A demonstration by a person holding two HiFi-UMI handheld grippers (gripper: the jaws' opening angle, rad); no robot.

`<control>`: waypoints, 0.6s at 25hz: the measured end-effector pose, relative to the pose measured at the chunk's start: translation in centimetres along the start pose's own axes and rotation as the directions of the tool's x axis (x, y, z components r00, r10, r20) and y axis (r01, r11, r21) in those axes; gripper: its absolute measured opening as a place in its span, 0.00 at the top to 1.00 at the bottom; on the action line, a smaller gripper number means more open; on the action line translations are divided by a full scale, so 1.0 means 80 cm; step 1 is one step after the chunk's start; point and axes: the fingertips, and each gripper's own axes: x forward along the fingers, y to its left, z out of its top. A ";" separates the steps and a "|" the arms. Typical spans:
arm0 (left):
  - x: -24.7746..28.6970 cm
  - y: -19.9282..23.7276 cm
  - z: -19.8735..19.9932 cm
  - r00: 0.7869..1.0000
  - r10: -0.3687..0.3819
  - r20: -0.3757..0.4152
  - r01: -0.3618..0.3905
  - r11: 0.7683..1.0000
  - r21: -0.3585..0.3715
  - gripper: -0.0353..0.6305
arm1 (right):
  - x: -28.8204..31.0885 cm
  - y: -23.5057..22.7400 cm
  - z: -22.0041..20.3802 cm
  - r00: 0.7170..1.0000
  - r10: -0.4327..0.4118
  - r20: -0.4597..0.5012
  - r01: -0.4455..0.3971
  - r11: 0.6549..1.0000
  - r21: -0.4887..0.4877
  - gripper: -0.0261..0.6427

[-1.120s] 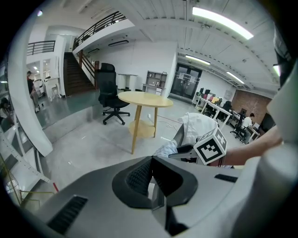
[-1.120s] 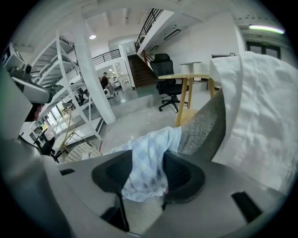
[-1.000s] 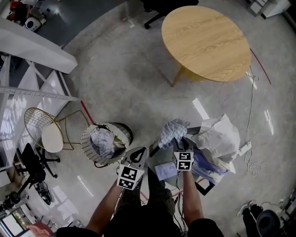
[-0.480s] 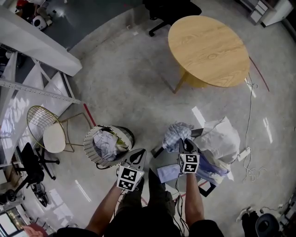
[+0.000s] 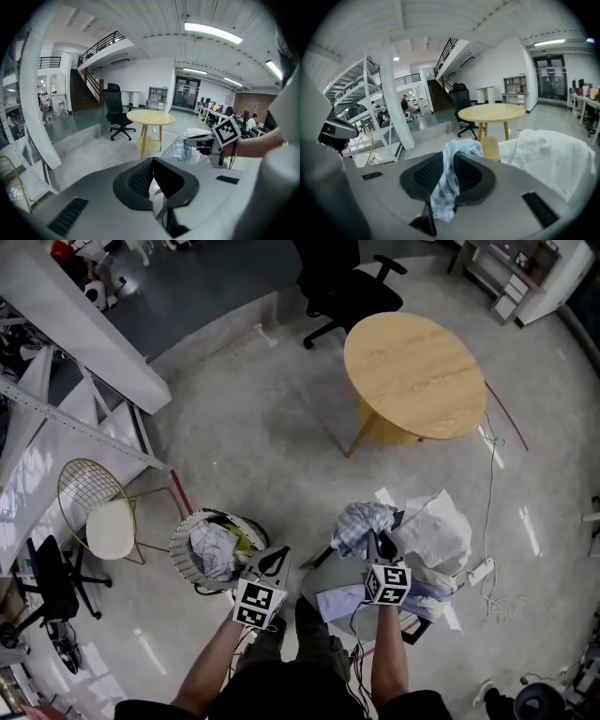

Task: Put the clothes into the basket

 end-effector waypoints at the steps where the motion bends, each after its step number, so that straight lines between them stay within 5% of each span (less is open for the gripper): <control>1: -0.006 0.002 0.009 1.000 0.003 0.014 -0.003 1.000 0.003 0.94 | -0.007 0.003 0.012 1.000 -0.003 0.017 0.003 1.000 -0.002 0.82; 15: -0.101 0.036 0.050 0.984 0.055 0.167 -0.058 0.998 0.012 0.94 | -0.099 0.118 0.143 0.975 0.075 0.211 -0.046 0.989 -0.141 0.82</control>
